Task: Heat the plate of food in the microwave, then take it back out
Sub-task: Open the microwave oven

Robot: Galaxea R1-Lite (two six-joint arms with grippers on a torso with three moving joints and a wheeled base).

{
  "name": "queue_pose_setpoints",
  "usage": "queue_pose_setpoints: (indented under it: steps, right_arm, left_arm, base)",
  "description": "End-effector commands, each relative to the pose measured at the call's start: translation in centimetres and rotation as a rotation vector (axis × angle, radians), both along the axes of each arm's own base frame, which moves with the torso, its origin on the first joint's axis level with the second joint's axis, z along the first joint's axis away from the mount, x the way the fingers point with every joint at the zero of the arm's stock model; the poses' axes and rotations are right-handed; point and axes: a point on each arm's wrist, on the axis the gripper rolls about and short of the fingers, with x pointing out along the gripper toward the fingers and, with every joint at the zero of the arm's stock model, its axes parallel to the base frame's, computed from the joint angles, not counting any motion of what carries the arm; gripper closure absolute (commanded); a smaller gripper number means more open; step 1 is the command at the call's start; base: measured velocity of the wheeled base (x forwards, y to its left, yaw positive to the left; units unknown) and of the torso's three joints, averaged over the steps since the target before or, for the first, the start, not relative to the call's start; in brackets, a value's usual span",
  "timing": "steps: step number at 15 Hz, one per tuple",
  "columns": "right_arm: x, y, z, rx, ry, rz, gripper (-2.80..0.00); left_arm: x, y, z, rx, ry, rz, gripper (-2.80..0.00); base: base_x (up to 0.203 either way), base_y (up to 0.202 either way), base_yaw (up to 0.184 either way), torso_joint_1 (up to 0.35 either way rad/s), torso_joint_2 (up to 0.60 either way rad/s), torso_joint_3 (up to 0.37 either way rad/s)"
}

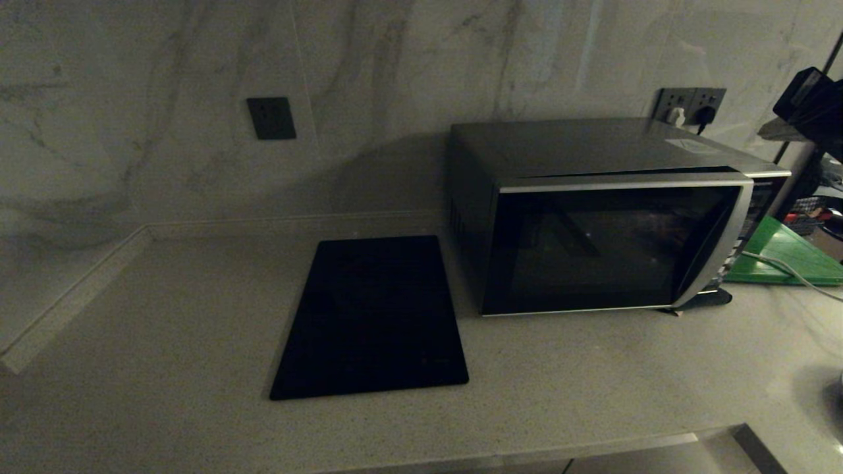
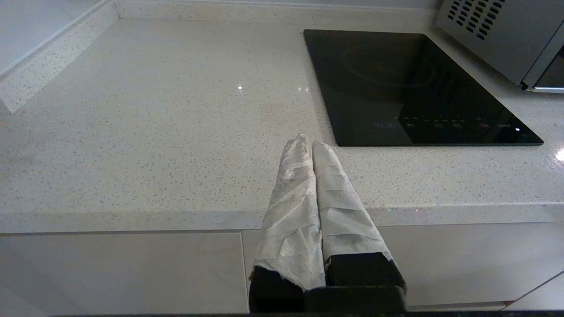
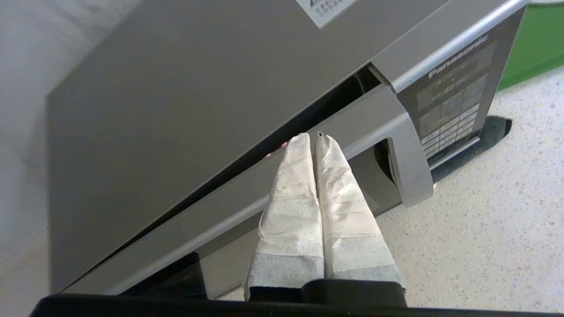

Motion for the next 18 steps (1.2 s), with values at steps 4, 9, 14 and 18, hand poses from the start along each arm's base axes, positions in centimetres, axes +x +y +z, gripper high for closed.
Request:
queue_pose_setpoints:
  steps: [4, 9, 14, 18]
  right_arm:
    - [-3.7, 0.4, 3.0, -0.076, -0.099, 0.015, 0.0]
    - [-3.1, 0.3, 2.7, -0.082, -0.086, 0.023, 0.0]
    - [-0.3, -0.1, 0.4, -0.074, -0.01, 0.025, 0.0]
    - [1.4, -0.4, -1.1, -0.032, 0.03, 0.011, 0.0]
  left_arm:
    - [0.0, 0.0, 0.0, -0.001, 0.001, 0.001, 0.0]
    - [0.0, 0.0, 0.0, -0.001, 0.001, 0.001, 0.0]
    - [0.0, 0.0, 0.0, -0.001, 0.001, 0.001, 0.0]
    - [0.0, 0.0, 0.0, -0.001, 0.001, 0.001, 0.0]
  base:
    - [0.0, 0.0, 0.0, 0.0, 0.0, 0.0]
    - [0.0, 0.0, 0.0, 0.0, 0.0, 0.0]
    - [0.0, 0.0, 0.0, 0.0, 0.0, 0.0]
    - [0.0, 0.0, 0.0, 0.0, 0.0, 0.0]
